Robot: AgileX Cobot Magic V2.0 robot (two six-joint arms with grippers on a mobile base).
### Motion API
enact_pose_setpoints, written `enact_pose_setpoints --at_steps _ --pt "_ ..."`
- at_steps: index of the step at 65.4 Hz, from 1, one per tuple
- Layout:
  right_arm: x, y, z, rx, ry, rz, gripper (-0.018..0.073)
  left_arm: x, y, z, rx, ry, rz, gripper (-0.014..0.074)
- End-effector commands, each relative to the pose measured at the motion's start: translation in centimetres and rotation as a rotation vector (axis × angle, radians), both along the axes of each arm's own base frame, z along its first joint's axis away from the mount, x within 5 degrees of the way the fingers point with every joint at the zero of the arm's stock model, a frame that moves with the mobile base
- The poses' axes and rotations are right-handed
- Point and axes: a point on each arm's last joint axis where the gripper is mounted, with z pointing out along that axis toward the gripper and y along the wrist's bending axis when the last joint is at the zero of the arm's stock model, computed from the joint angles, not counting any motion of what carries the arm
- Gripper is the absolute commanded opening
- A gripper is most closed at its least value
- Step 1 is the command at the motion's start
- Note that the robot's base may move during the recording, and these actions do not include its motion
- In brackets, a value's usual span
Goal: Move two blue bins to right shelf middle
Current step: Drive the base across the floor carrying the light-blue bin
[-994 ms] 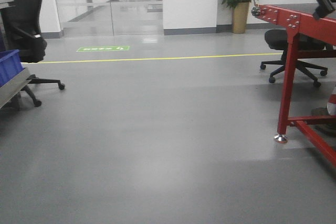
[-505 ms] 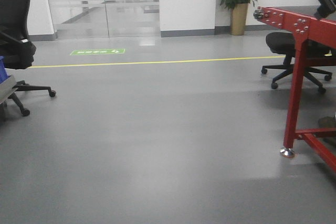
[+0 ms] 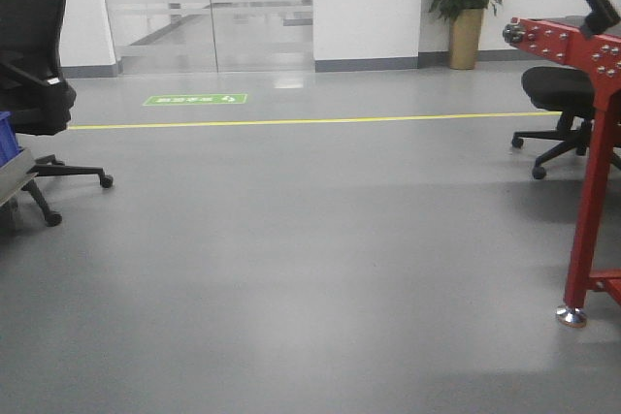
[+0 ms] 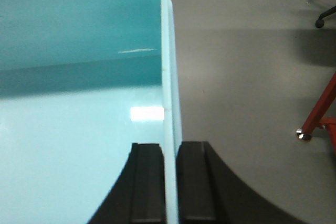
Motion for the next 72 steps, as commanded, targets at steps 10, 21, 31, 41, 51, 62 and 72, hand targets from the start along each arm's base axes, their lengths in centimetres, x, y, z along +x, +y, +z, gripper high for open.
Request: enact_pose_setpoints --at_steps 10,21,31,41,51,62,72 --pt "-0.21 0.99 1.89 0.081 -0.156 0.078 -0.0162 -0.15 -0.95 1.22 -0.051 -0.099 -0.074 -0.0111" --pt "-0.21 0.99 1.89 0.081 -0.156 0.078 -0.0162 -0.15 -0.96 1.24 -0.051 -0.101 -0.075 -0.0111" --pt "-0.21 0.99 1.89 0.081 -0.156 0.078 -0.0162 -0.14 -0.94 1.24 -0.05 -0.102 -0.074 -0.0111" --pt "-0.21 0.99 1.89 0.081 -0.156 0.078 -0.0162 -0.14 -0.94 1.24 -0.05 -0.102 -0.074 -0.0111" --pt "-0.21 0.99 1.89 0.081 -0.156 0.078 -0.0162 -0.14 -0.94 1.24 -0.05 -0.102 -0.074 -0.0111" --pt "-0.21 0.99 1.89 0.081 -0.156 0.078 -0.0162 -0.14 -0.94 1.24 -0.05 -0.102 -0.074 -0.0111" --pt "-0.21 0.99 1.89 0.081 -0.156 0.078 -0.0162 -0.14 -0.94 1.24 -0.05 -0.102 -0.074 -0.0111"
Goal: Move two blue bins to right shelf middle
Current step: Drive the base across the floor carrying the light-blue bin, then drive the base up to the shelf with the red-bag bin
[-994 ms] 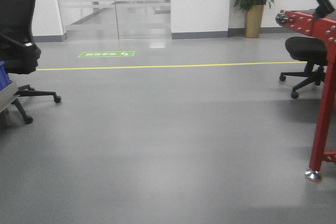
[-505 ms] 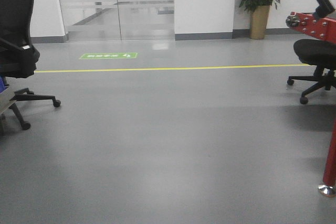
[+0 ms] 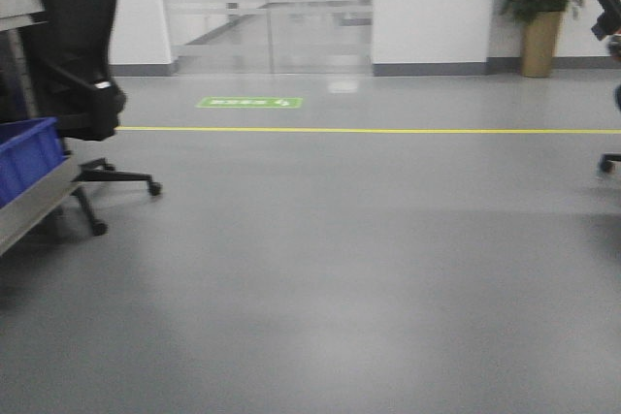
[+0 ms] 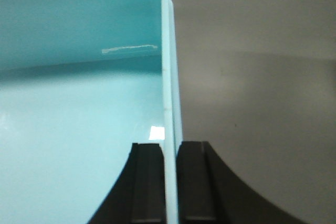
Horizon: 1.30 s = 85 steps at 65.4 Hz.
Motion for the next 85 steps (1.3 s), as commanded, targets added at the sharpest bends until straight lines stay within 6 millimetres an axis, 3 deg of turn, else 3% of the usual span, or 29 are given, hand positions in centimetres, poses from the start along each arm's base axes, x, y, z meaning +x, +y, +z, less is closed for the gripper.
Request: enact_pose_setpoints --at_steps 1,85 --pt "-0.21 0.99 1.89 0.081 -0.156 0.078 -0.0162 -0.21 -0.91 1.16 -0.049 -0.091 -0.07 -0.0111" --pt "-0.21 0.99 1.89 0.081 -0.156 0.078 -0.0162 -0.21 -0.91 1.16 -0.049 -0.091 -0.07 -0.0111"
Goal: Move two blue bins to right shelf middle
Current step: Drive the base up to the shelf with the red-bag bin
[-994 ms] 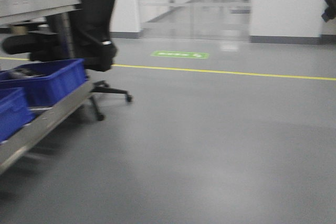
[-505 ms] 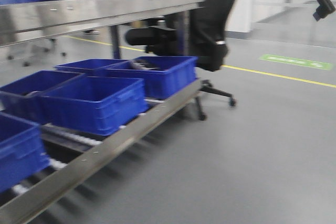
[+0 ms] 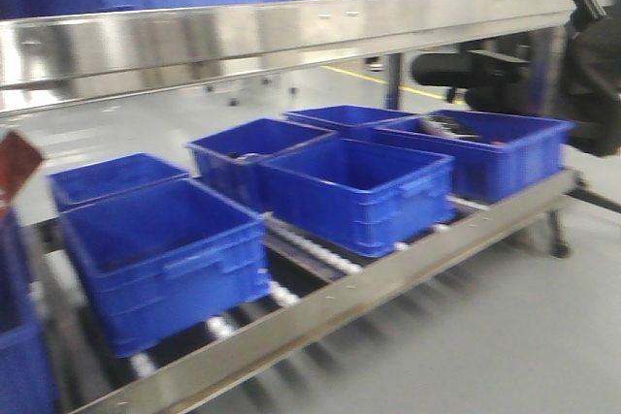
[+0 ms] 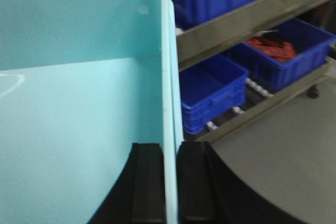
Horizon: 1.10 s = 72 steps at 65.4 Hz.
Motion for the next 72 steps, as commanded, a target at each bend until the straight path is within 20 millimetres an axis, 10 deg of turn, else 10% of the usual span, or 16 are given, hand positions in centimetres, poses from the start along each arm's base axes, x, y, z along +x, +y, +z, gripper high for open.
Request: enact_pose_setpoints --at_steps 1,72 --pt "-0.31 0.91 1.71 0.074 -0.133 0.071 -0.0162 -0.22 -0.97 1.13 -0.055 -0.087 -0.075 -0.0111" --pt "-0.31 0.91 1.71 0.074 -0.133 0.071 -0.0162 -0.22 -0.95 1.14 -0.053 -0.088 -0.073 -0.0111"
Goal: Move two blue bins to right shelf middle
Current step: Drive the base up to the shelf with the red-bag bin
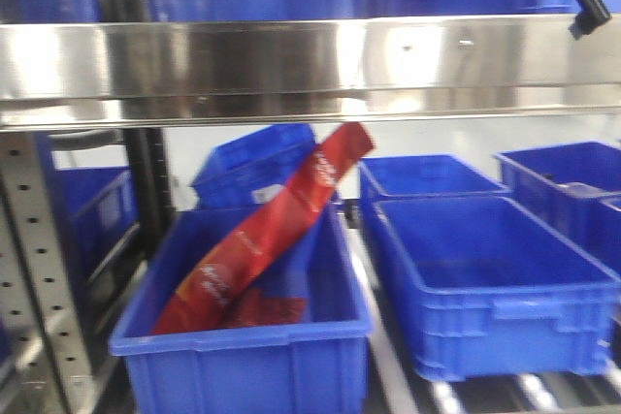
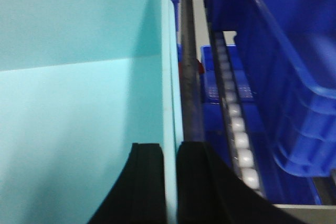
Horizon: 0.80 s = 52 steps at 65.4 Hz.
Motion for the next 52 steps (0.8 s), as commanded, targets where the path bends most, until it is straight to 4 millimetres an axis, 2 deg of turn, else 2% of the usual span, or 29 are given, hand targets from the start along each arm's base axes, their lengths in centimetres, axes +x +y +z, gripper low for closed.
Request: enact_pose_setpoints --at_steps 1,52 --pt "-0.32 0.9 1.69 0.073 -0.131 0.07 -0.0162 -0.22 -0.98 1.13 -0.056 -0.086 -0.076 -0.0111" --pt "-0.32 0.9 1.69 0.073 -0.131 0.07 -0.0162 -0.22 -0.98 1.13 -0.056 -0.086 -0.076 -0.0111"
